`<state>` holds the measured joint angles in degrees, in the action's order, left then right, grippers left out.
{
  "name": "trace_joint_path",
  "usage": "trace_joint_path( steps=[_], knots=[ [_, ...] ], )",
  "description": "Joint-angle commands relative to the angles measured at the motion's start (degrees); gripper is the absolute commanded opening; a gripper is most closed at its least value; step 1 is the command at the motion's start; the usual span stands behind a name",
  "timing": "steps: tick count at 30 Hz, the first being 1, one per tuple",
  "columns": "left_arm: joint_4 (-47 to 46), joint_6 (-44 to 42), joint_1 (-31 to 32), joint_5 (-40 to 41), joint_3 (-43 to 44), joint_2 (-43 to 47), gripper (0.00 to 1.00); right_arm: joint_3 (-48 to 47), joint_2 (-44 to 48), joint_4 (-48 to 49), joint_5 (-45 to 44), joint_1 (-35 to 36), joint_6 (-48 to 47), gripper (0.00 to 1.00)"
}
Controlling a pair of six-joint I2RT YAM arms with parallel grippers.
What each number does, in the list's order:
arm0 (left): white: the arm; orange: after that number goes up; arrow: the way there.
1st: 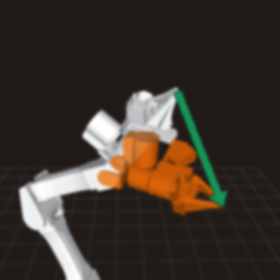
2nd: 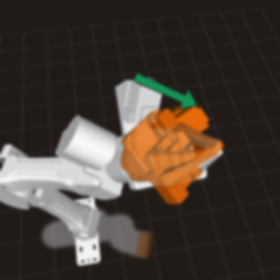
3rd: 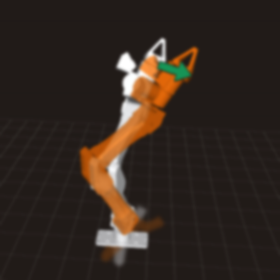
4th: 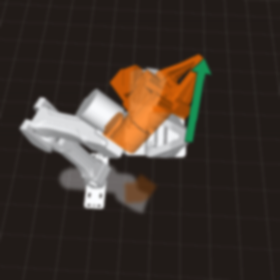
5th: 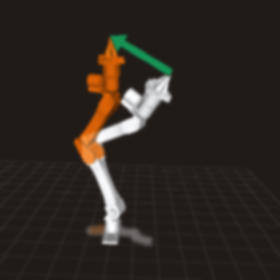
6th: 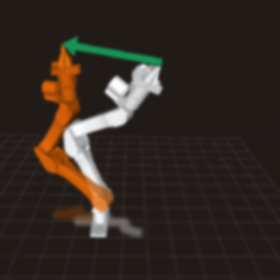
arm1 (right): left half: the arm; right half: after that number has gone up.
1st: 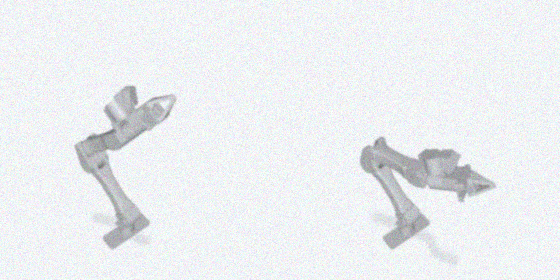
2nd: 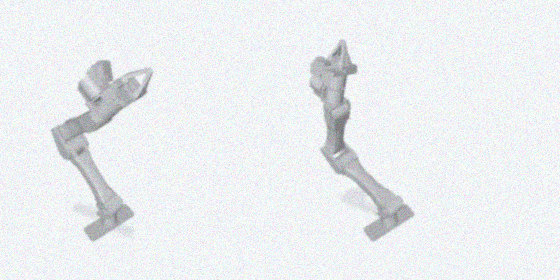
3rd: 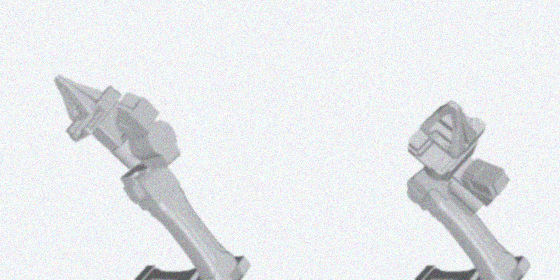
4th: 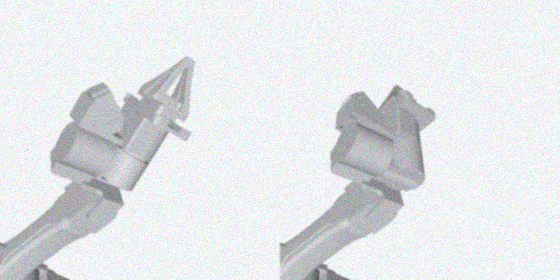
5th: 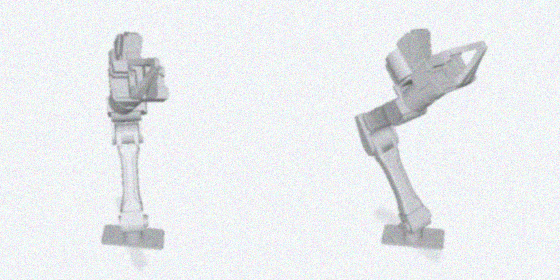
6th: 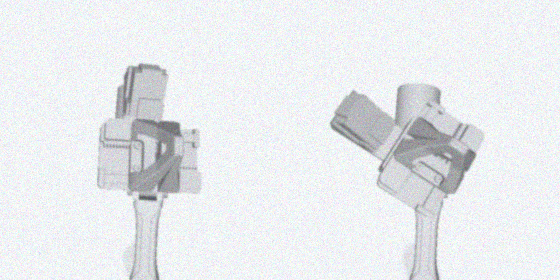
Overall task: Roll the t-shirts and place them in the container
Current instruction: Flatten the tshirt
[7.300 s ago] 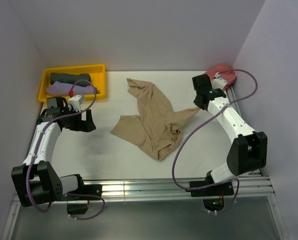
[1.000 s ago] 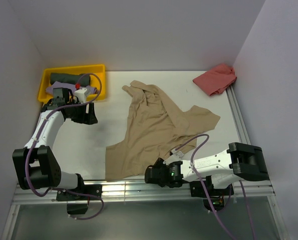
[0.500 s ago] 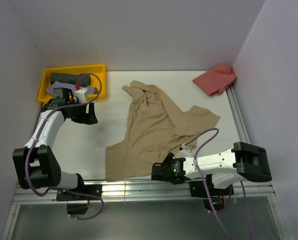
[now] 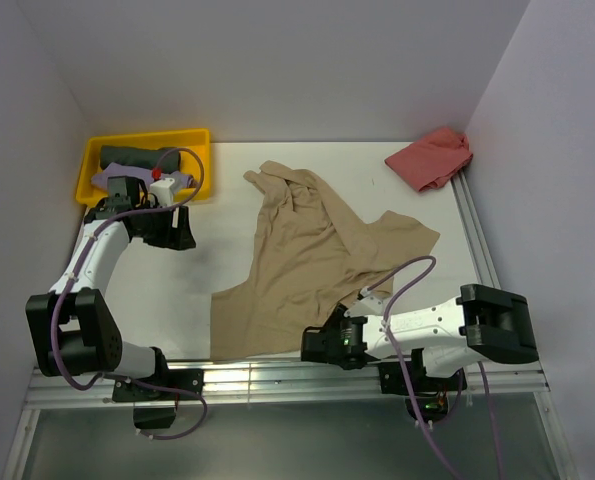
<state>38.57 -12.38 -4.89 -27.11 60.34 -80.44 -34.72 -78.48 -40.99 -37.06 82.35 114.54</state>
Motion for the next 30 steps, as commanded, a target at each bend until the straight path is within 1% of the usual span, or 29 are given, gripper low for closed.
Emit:
trace_joint_path(
  steps=[1, 4, 5, 7, 8, 10, 11, 12, 13, 15, 16, 17, 18, 19, 21, 22, 25, 26, 27, 28, 29, 30],
  knots=[
    [-1.30, -0.63, 0.31, -0.75, -0.22, 0.03, 0.74, 1.76, -3.96, -1.46, 3.04, -0.08, 18.00, 0.47],
    [-1.30, -0.71, 0.40, -0.66, -0.13, -0.33, 0.73, 2.02, -3.27, -1.90, 2.08, -0.17, 18.35, 0.31],
    [-1.39, -0.71, 0.40, -0.66, -0.04, -0.33, 0.73, 2.11, -2.65, -3.03, 1.73, -0.26, 18.35, 0.22],
    [-1.39, -0.54, 0.58, -0.48, 0.22, -0.59, 0.73, 1.50, -0.11, -5.14, 0.24, -0.34, 18.35, 0.13],
    [-1.56, -0.54, 0.58, -0.48, 0.31, -0.68, 0.73, 0.37, 0.77, -8.37, -0.29, -0.34, 18.26, 0.06],
    [-1.83, -0.28, 1.45, -0.22, 0.66, -1.11, 0.73, -1.04, 3.92, -12.86, -1.87, -0.43, 18.87, 0.01],
    [-2.26, -0.10, 1.89, -0.05, 0.92, -1.47, 0.74, -1.83, 5.08, -18.19, -2.31, -0.52, 19.92, 0.00],
    [-2.53, -0.01, 2.85, 0.13, 1.62, -1.82, 0.74, -3.32, 6.31, -21.03, -2.93, -0.52, 20.45, 0.00],
    [-2.71, 0.51, 3.47, 0.39, 2.24, -2.95, 0.74, -3.95, 9.28, -26.10, -3.89, -0.43, 21.15, 0.00],
    [-2.18, 0.87, 4.44, 0.13, 4.69, -4.62, 0.74, -5.18, 13.07, -30.44, -4.86, -0.34, 23.00, 0.00],
    [-2.01, 1.30, 6.19, 0.22, 5.66, -6.46, 0.74, -5.36, 17.26, -32.38, -5.65, -0.26, 23.53, 0.00],
    [-1.83, 1.48, 7.33, 0.22, 6.80, -7.35, 0.74, -5.71, 19.57, -35.79, -7.05, -0.26, 24.32, 0.00],
    [-2.00, 2.09, 7.78, 0.31, 8.64, -8.14, 0.74, -5.80, 21.85, -37.65, -7.85, -0.26, 24.93, 0.00],
    [-2.09, 2.45, 8.31, 0.48, 9.70, -9.72, 0.74, -6.06, 26.31, -40.54, -8.81, -0.26, 25.20, 0.00],
    [-2.44, 3.32, 9.97, 0.66, 12.59, -12.18, 0.74, -6.76, 30.38, -41.80, -11.80, -0.26, 23.90, 0.00],
    [-2.44, 3.68, 10.59, 1.18, 13.57, -13.24, 0.74, -6.50, 34.75, -41.71, -12.77, -0.60, 22.93, 0.00],
    [-3.05, 5.17, 12.96, 1.98, 18.40, -17.98, 0.74, -7.02, 41.45, -41.71, -16.37, -1.22, 20.04, 0.00],
    [-3.15, 6.48, 13.67, 2.06, 21.46, -19.39, 0.74, -7.72, 42.78, -41.71, -17.77, -1.66, 19.06, 0.00],
    [-2.97, 7.19, 13.85, 1.80, 23.32, -22.62, 0.74, -8.34, 44.79, -41.71, -18.57, -2.01, 17.92, 0.00],
    [-3.06, 7.89, 14.02, 1.28, 25.08, -24.39, 0.75, -9.22, 45.51, -41.71, -19.10, -2.54, 14.86, 0.00],
    [-3.23, 8.94, 14.20, 1.62, 28.66, -26.24, 0.74, -11.40, 45.87, -41.71, -19.71, -3.50, 13.09, 0.00],
    [-3.06, 10.43, 14.29, 1.45, 30.61, -29.47, 0.75, -12.64, 46.13, -41.71, -20.41, -4.03, 11.25, 0.00]
  ],
)
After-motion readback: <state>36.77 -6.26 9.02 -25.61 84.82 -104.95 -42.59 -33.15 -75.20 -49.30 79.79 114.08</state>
